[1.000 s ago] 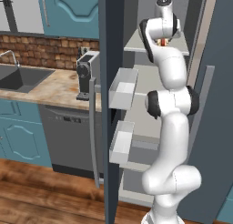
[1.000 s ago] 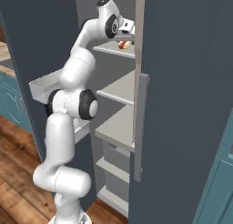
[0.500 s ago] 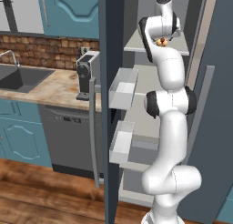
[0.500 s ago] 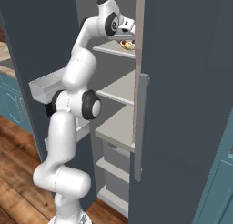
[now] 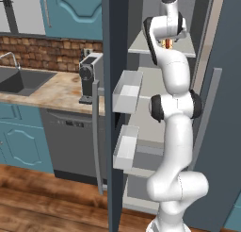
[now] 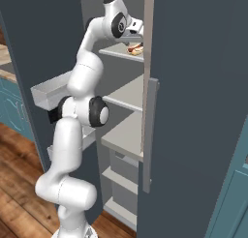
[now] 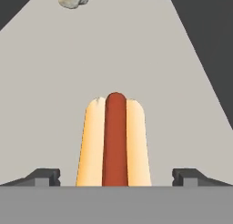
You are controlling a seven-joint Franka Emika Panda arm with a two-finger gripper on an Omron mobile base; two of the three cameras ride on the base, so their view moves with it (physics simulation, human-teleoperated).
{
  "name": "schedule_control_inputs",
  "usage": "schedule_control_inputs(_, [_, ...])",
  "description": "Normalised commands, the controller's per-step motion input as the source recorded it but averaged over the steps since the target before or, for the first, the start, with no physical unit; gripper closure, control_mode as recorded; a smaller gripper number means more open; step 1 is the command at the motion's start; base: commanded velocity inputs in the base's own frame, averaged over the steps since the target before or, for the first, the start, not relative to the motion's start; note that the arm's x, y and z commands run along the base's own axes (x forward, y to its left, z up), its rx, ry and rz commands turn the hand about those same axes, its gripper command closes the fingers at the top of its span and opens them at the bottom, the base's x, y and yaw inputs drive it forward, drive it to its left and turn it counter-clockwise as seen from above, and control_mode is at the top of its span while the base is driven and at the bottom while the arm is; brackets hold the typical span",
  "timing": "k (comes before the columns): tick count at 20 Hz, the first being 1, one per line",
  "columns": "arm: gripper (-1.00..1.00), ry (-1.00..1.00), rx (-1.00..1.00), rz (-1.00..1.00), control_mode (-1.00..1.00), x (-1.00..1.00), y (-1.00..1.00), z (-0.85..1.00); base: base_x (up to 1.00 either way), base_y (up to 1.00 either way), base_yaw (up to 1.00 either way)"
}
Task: Store the hot dog in the freezer for long-term storage. Close the freezer door after placing the cooked food.
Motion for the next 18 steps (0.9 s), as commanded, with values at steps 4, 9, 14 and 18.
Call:
schedule_control_inputs(4, [-1.00, -0.13, 0.00, 0.00, -1.00, -0.38, 0.10, -0.03, 0.00, 0.00, 0.00])
schedule_control_inputs(9, [-1.00, -0.22, 0.00, 0.00, -1.00, -0.17, 0.03, -0.06, 0.00, 0.00, 0.00])
schedule_control_inputs(14, [-1.00, -0.34, -0.01, 0.00, -1.00, -0.17, 0.00, -0.06, 0.00, 0.00, 0.00])
schedule_control_inputs(18, [-1.00, -0.35, -0.04, 0.00, -1.00, -0.17, 0.00, -0.17, 0.00, 0.00, 0.00])
